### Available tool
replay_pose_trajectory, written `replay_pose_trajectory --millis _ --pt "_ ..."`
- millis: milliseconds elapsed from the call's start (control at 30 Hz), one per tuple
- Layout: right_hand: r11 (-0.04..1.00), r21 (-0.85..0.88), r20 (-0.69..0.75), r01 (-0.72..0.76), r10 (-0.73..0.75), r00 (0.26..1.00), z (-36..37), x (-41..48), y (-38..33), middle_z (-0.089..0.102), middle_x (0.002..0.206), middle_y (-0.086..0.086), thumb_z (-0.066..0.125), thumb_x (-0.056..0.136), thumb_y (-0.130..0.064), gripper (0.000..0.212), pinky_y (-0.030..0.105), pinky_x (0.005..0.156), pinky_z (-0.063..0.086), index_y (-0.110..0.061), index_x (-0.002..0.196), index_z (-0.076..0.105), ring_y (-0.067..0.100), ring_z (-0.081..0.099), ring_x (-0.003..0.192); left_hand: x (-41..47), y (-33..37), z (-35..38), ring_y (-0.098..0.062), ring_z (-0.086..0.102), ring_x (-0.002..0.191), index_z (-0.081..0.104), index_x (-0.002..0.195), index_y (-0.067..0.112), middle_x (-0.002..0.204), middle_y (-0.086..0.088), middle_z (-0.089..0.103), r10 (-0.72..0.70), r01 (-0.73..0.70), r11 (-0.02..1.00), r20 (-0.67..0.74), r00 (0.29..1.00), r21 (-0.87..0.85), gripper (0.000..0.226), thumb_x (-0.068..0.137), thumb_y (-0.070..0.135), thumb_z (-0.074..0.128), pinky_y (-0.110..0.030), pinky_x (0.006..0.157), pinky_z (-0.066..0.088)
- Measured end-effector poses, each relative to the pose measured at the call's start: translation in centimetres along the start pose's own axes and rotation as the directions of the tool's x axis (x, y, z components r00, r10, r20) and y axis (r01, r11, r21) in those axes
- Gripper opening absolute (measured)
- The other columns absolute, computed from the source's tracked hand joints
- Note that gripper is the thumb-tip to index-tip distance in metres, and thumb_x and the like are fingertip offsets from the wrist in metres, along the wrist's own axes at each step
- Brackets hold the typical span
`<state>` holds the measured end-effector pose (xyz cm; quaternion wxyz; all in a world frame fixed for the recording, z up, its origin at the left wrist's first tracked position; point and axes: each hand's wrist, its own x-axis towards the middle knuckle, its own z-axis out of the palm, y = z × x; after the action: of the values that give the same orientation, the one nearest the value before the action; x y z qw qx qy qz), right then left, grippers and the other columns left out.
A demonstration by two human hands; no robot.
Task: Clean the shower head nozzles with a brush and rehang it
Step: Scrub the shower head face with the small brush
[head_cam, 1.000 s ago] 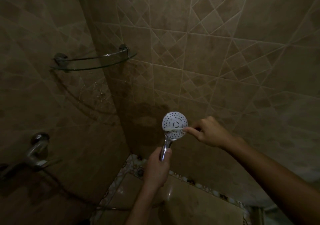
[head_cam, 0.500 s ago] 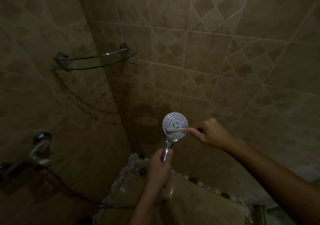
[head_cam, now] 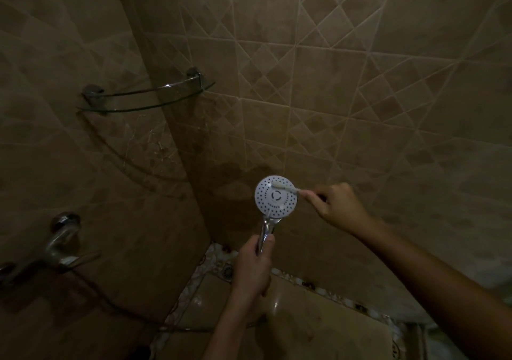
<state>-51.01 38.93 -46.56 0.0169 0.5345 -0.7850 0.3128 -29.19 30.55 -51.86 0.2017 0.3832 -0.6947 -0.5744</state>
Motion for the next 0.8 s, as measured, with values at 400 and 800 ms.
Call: replay_pose_trajectory --millis 400,800 --pt "0.996 -0.018 0.082 0.084 -0.082 0.993 0.3 -0.5 0.2 0.054 0.045 -0.005 0.049 0.096 -0.057 0.05 0.024 0.043 0.032 -0.024 0.066 0.07 0.014 0.047 0.039 0.4 0.7 0.1 -0.016 0.044 0.047 0.051 0.075 0.013 0.061 -0.004 0.048 0.001 0.0 1.0 0.015 1.0 -0.004 0.038 0.097 0.044 0.054 -0.034 0.045 0.034" --pt "0.987 0.097 0.122 -0.128 0.115 0.986 -1.2 0.6 -0.3 0.056 0.049 0.007 0.054 0.097 -0.051 0.054 0.03 0.047 0.038 -0.015 0.058 0.063 0.02 0.046 0.042 -0.4 1.3 -0.6 -0.009 0.042 0.043 0.048 0.069 0.02 0.055 0.003 0.043 0.027 -0.027 1.0 0.004 1.0 -0.004 0.034 0.1 0.032 0.055 -0.026 0.04 0.035"
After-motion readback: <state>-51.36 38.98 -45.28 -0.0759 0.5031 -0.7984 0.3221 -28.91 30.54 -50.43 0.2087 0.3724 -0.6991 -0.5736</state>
